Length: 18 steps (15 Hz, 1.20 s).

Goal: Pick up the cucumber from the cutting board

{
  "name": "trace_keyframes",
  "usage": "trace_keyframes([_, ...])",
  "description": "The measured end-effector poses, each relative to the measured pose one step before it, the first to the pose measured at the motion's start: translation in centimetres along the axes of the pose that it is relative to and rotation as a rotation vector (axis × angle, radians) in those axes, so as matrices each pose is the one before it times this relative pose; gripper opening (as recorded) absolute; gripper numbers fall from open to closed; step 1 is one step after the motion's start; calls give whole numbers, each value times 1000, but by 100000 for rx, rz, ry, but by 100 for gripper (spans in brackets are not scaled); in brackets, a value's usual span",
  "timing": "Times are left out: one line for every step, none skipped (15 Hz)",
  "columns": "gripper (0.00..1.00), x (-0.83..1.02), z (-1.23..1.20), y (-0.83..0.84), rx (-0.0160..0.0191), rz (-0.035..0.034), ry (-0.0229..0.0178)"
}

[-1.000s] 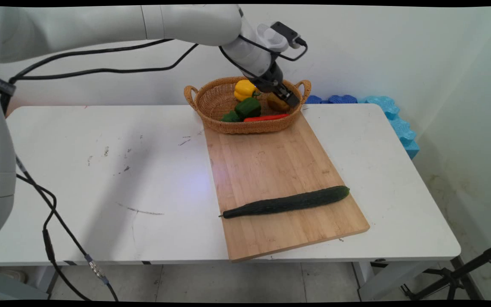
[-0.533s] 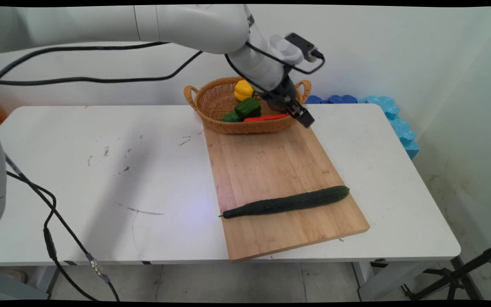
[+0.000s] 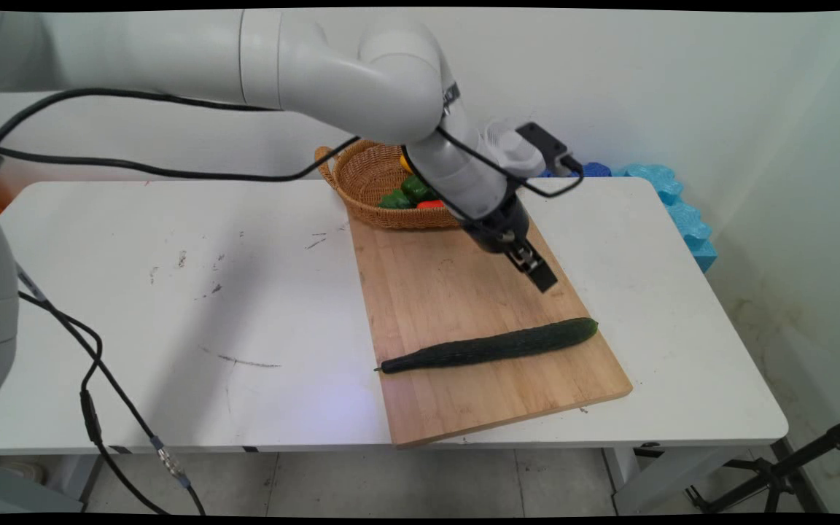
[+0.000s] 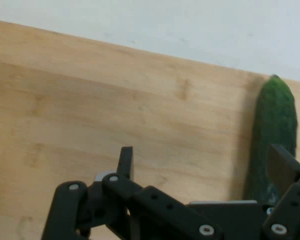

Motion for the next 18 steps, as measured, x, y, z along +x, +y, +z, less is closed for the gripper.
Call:
trace_keyframes([100, -281, 395, 364, -1297, 903, -1099])
trace_keyframes([100, -213, 339, 273, -1029, 734, -906])
trace_keyframes([100, -245, 398, 270, -1083, 780, -1080])
trace_keyframes([100, -235, 373, 250, -1053, 697, -1017])
trace_keyframes([100, -190, 313, 213, -896, 590, -868])
trace_keyframes([100, -255, 325, 232, -996, 596, -989])
trace_keyframes([100, -284, 307, 209, -913, 571, -1042])
trace_keyframes([100, -215, 245, 164, -751, 452, -832])
trace_keyframes([100, -251, 273, 158, -757, 577, -960])
trace_keyframes([100, -212, 290, 130, -703, 645, -988])
trace_keyframes([100, -218, 405, 108, -721, 1037, -1358])
trace_keyframes([100, -101, 220, 52, -335, 736, -786])
trace_keyframes([100, -123, 220, 24, -199, 903, -859])
trace_keyframes([100, -139, 195, 32, -161, 895, -839])
trace_keyframes([100, -102, 149, 45, -88, 865, -673])
trace_keyframes([100, -189, 230, 63, -25, 1621, -1110])
trace_keyframes([100, -79, 87, 35, 45, 833, -448])
trace_keyframes([0, -111, 116, 47, 43, 1231, -620])
